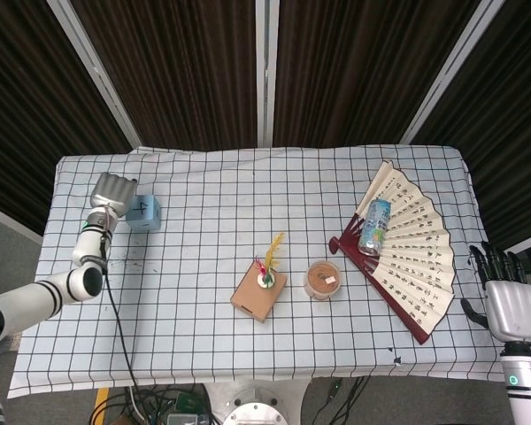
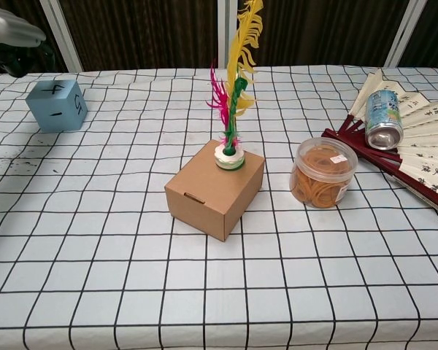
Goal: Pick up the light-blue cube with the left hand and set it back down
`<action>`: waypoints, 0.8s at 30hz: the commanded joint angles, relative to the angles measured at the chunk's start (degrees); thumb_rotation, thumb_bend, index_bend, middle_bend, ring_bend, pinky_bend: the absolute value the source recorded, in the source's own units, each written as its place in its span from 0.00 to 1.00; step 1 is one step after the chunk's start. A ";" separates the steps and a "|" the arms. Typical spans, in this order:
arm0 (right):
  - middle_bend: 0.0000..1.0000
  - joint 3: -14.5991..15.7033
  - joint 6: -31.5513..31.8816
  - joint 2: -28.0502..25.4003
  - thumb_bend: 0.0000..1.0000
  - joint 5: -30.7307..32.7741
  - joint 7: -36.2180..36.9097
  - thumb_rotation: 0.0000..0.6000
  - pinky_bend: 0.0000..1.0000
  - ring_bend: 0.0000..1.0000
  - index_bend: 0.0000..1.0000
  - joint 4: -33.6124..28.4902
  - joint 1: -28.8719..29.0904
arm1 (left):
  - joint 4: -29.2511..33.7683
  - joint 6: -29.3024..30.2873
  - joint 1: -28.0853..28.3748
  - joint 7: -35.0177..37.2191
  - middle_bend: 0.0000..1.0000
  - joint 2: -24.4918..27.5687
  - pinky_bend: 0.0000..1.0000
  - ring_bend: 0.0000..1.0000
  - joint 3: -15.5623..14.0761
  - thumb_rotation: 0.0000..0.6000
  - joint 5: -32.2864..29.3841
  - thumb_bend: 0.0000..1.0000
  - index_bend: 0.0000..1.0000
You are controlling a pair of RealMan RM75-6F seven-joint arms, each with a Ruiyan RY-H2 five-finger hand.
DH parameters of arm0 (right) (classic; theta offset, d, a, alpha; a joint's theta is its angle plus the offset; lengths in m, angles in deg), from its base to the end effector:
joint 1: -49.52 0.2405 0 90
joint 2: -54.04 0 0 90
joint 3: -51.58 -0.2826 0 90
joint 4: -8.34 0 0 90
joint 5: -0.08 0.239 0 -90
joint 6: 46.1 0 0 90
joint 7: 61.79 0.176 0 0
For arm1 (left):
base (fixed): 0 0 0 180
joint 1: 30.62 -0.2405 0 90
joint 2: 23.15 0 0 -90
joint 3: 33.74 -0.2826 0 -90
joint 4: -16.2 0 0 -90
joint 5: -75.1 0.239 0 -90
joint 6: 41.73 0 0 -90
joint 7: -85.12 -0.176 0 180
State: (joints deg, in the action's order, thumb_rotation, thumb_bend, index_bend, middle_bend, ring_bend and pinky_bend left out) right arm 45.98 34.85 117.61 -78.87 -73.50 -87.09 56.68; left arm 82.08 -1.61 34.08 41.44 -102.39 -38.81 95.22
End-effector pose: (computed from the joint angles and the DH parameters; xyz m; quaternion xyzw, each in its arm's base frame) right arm -0.3444 -0.2408 0.1453 0.6025 -0.3658 0.3268 0.6296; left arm -0.2361 0.5289 0.0454 -0.7478 -0.3004 -0.0775 0.5870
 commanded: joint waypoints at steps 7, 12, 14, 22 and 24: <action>0.00 -0.14 1.90 -1.55 0.19 -1.88 0.10 1.00 0.00 0.00 0.00 -1.91 -0.39 | 8.05 24.85 -13.05 20.91 0.62 4.32 0.75 0.71 6.66 1.00 21.48 0.47 0.14; 0.00 -0.33 3.55 -3.61 0.19 -3.35 0.31 1.00 0.00 0.00 0.00 -3.57 -0.86 | 13.75 40.86 -23.94 32.81 0.46 5.50 0.63 0.48 6.37 1.00 31.76 0.32 0.14; 0.00 -0.22 4.52 -4.59 0.19 -4.52 0.51 1.00 0.00 0.00 0.00 -4.32 -1.19 | 16.67 45.95 -28.43 35.39 0.35 6.70 0.53 0.35 4.52 1.00 36.01 0.24 0.14; 0.00 1.29 6.99 -6.45 0.14 -8.20 1.46 1.00 0.00 0.00 0.00 -6.05 -2.79 | 22.27 55.61 -41.97 31.76 0.01 9.31 0.05 0.00 -6.27 0.85 48.89 0.00 0.10; 0.00 1.57 7.29 -6.27 0.14 -8.45 1.59 1.00 0.00 0.00 0.00 -5.89 -3.13 | 22.72 56.16 -44.24 32.16 0.00 9.08 0.03 0.00 -7.58 0.63 50.69 0.00 0.06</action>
State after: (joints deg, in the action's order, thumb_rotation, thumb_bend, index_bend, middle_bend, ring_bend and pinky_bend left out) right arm 47.48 42.08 111.30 -87.24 -71.97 -93.00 53.60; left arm 103.26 53.27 -7.59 73.91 -93.90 -44.44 143.75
